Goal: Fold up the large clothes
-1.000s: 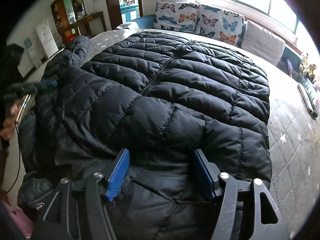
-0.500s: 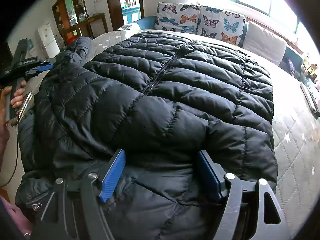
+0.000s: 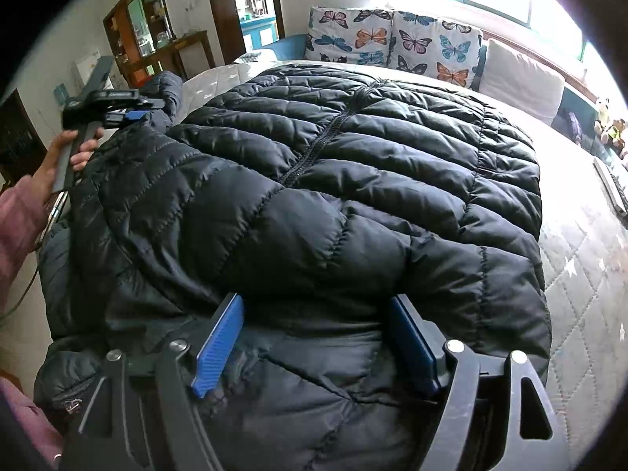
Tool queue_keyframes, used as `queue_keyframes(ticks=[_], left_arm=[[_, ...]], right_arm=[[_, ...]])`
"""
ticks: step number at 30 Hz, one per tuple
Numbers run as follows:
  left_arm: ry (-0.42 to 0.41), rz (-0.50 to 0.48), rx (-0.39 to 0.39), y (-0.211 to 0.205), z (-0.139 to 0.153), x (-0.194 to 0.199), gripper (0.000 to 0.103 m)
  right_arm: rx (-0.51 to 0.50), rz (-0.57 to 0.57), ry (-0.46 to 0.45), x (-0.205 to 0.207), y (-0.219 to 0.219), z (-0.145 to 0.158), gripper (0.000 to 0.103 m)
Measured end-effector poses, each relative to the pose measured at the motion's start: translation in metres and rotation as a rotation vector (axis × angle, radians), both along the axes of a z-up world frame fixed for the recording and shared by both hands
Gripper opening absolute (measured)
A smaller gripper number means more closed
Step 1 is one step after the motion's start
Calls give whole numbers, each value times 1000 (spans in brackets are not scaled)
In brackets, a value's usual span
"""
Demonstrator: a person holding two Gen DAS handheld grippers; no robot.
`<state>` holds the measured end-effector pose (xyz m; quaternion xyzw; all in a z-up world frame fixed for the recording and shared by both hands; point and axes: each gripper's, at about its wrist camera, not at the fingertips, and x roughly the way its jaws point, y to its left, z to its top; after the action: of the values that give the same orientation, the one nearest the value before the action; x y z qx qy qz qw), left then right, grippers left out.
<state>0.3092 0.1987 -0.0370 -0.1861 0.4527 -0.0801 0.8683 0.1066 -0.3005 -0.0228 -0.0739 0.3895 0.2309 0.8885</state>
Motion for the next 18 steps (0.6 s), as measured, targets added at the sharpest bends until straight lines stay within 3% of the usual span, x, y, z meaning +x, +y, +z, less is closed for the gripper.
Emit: queue_keyframes(ticks=[5, 9, 12, 18], left_arm=[[33, -53, 88, -27, -5, 35, 43], [-70, -96, 25, -24, 24, 22, 44], [-152, -27, 71, -3, 49, 9, 45], [-124, 193, 106, 64, 51, 6, 45]], right_arm=[[7, -1, 1, 0, -1, -1, 84], [8, 0, 1, 0, -1, -1, 84], [11, 1, 2, 0, -1, -1, 85], [15, 2, 0, 0, -1, -1, 86]])
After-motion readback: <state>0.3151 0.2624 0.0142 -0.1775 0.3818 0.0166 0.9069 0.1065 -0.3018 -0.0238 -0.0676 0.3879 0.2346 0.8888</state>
